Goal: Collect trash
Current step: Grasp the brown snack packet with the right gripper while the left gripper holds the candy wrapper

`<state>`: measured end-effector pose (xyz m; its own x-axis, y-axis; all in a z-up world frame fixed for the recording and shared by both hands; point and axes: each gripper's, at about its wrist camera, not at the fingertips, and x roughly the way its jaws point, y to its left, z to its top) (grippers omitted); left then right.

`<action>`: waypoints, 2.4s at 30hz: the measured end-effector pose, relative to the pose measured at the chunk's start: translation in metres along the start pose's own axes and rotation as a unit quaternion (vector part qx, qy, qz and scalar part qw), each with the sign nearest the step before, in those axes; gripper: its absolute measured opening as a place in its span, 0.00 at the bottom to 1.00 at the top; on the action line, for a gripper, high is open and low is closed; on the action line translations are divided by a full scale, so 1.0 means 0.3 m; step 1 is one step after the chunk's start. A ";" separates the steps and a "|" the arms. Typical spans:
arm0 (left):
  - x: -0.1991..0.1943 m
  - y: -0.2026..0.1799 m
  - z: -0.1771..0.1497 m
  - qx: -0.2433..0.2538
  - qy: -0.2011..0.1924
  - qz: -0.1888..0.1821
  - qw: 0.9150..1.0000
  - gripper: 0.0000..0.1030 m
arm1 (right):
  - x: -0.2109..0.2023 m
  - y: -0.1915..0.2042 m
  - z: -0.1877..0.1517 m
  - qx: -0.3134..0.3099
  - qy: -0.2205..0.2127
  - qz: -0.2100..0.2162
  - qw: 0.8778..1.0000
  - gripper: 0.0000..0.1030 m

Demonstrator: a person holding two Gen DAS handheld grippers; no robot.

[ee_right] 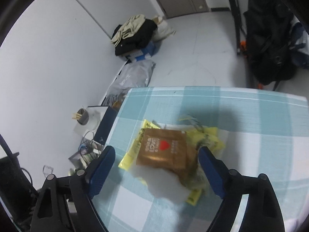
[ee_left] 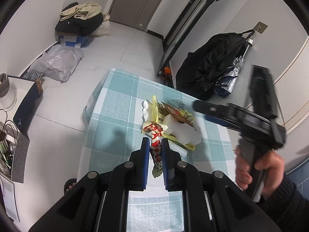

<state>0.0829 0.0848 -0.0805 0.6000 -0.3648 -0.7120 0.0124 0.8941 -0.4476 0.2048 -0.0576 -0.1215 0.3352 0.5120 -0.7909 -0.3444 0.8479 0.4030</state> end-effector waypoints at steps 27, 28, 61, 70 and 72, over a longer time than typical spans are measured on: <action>0.021 0.018 0.004 -0.011 0.024 -0.023 0.999 0.08 | 0.068 -0.017 0.006 -0.011 0.034 -0.028 0.999 0.14; 0.021 0.017 0.005 -0.012 0.023 -0.022 0.999 0.08 | 0.058 -0.016 0.006 -0.013 0.031 -0.030 0.999 0.08; -0.078 -0.175 -0.072 0.076 -0.040 0.010 0.996 0.08 | -0.468 -0.008 -0.362 -0.002 -0.078 -0.021 0.997 0.04; -0.118 -0.228 -0.146 0.097 -0.044 0.014 0.994 0.08 | -0.562 0.016 -0.494 -0.002 -0.096 -0.020 0.995 0.04; -0.130 -0.237 -0.157 0.103 -0.045 0.019 0.993 0.08 | -0.593 0.031 -0.514 -0.001 -0.102 -0.013 0.995 0.04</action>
<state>0.0209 0.0230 -0.0465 0.6726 -0.3132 -0.6704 0.1467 0.9445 -0.2940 0.0069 -0.1620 -0.0480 0.5146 0.5065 -0.6919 -0.3340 0.8616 0.3823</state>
